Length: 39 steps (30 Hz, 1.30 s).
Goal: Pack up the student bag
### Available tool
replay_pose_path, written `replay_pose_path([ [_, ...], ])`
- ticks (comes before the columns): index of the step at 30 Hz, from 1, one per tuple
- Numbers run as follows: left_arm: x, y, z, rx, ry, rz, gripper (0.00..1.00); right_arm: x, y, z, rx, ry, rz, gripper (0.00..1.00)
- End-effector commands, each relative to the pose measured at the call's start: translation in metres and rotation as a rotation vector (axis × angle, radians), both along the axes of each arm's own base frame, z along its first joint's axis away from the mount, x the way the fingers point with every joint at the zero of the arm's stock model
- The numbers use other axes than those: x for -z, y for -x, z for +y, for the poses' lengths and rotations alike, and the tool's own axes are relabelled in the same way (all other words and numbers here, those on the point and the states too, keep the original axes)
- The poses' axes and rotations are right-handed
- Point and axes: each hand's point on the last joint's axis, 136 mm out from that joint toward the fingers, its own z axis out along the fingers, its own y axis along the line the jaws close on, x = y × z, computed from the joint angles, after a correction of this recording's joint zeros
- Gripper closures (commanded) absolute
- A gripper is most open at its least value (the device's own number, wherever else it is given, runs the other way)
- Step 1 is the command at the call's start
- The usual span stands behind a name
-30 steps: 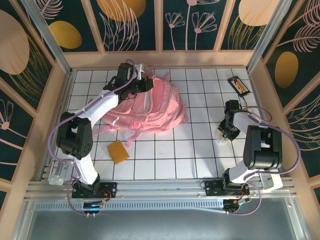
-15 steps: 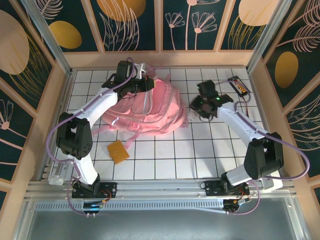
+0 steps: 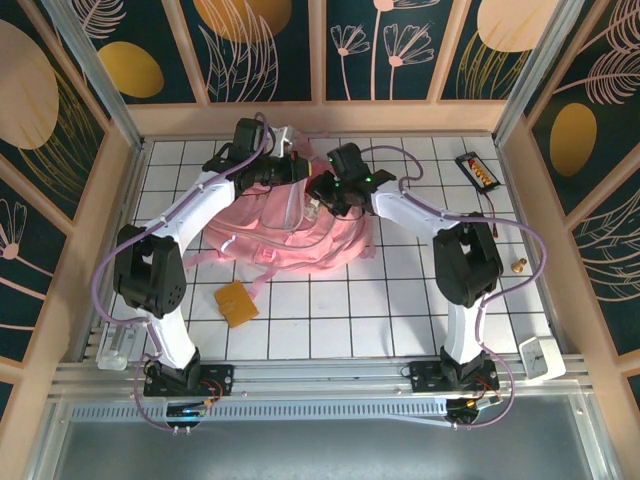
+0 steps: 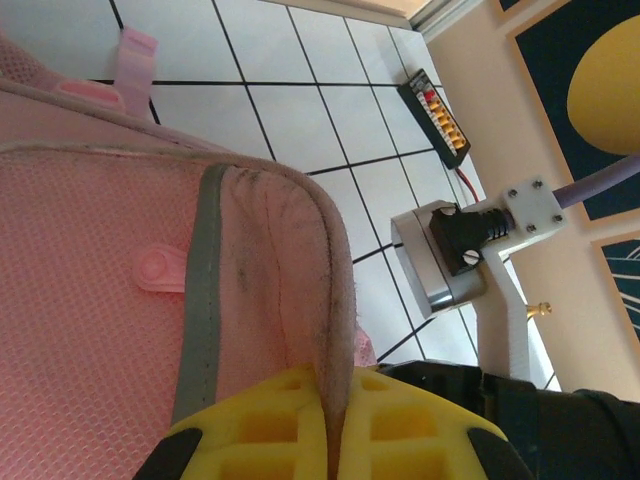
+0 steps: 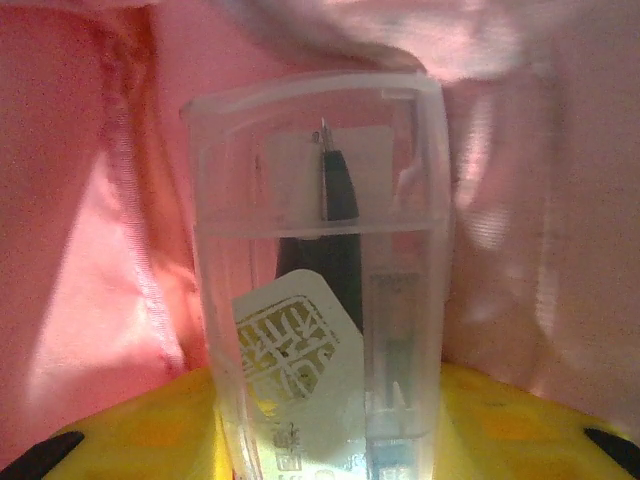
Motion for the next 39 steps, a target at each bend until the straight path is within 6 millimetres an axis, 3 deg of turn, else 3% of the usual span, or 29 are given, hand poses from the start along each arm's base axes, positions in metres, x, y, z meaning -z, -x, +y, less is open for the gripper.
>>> replay_pose_path([
  [1, -0.054, 0.004, -0.016, 0.069, 0.119, -0.112, 1.0, -0.011, 0.0, 0.021, -0.042, -0.053, -0.005, 0.58],
  [5, -0.053, 0.003, -0.019, 0.08, 0.132, -0.099, 1.0, -0.031, -0.006, 0.033, -0.076, -0.138, -0.061, 0.58],
  [9, -0.061, 0.004, -0.023, 0.099, 0.161, -0.111, 1.0, -0.028, -0.013, 0.052, -0.177, -0.298, -0.088, 0.56],
  [10, -0.063, 0.004, -0.024, 0.104, 0.165, -0.111, 1.0, -0.027, -0.014, 0.059, -0.215, -0.328, -0.094, 0.53],
  [12, -0.067, 0.003, -0.024, 0.108, 0.167, -0.119, 1.0, -0.018, -0.019, 0.062, -0.239, -0.294, -0.082, 0.36],
  [15, -0.073, 0.002, -0.021, 0.101, 0.146, -0.145, 1.0, -0.006, -0.026, 0.045, -0.195, -0.176, -0.07, 0.14],
  [17, -0.076, 0.0, -0.019, 0.094, 0.128, -0.162, 1.0, -0.02, -0.023, 0.033, -0.181, -0.198, -0.111, 0.07],
  [19, -0.077, -0.002, -0.017, 0.08, 0.111, -0.175, 1.0, -0.032, -0.014, 0.017, -0.167, -0.248, -0.131, 0.06],
  [21, -0.078, -0.006, -0.012, 0.054, 0.099, -0.19, 1.0, -0.044, 0.009, 0.007, -0.192, -0.286, -0.155, 0.09],
  [22, -0.079, -0.008, -0.01, 0.043, 0.096, -0.196, 1.0, -0.049, 0.01, -0.013, -0.174, -0.284, -0.174, 0.1],
  [27, -0.076, -0.018, -0.004, 0.009, 0.072, -0.213, 1.0, -0.067, 0.068, -0.046, -0.282, -0.132, -0.327, 0.1],
  [30, -0.066, -0.023, -0.003, -0.001, 0.058, -0.209, 1.0, -0.074, 0.107, -0.042, -0.425, -0.034, -0.474, 0.1],
  [33, -0.06, -0.03, -0.003, -0.012, 0.057, -0.206, 1.0, -0.058, 0.145, -0.015, -0.622, 0.086, -0.552, 0.11],
  [37, -0.065, -0.043, 0.0, -0.037, 0.048, -0.238, 1.0, -0.018, 0.202, 0.049, -0.937, 0.305, -0.7, 0.05],
  [39, -0.07, -0.053, 0.004, -0.066, 0.04, -0.26, 1.0, 0.002, 0.22, 0.079, -1.048, 0.294, -0.698, 0.03],
])
